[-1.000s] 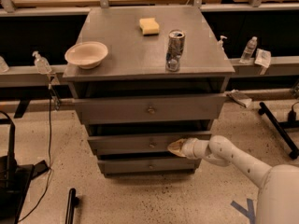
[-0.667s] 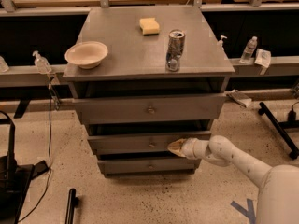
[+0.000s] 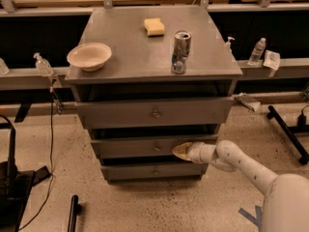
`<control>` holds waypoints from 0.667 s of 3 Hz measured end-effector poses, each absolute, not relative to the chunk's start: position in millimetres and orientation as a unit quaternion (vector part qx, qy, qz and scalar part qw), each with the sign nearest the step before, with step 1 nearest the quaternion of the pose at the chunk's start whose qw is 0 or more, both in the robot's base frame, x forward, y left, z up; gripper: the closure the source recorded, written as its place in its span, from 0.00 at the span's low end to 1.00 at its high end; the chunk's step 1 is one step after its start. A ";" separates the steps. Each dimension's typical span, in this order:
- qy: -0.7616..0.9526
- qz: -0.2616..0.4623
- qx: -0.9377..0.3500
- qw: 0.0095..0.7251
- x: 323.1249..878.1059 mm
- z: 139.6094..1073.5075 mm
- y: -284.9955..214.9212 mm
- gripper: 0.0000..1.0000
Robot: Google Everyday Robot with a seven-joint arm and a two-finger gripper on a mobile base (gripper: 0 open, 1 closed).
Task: Close middle drawer
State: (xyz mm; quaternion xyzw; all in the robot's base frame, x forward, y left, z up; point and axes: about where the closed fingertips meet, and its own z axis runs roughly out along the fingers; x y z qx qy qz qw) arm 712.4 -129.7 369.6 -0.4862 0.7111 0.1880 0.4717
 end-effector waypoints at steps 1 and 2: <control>0.709 0.192 -0.487 0.473 708.8 370.6 -130.1 1.00; 0.665 0.252 -0.504 0.490 650.3 388.3 -138.1 1.00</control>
Offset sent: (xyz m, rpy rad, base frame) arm -0.1171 -0.0219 0.0388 0.2256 -0.0328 0.2279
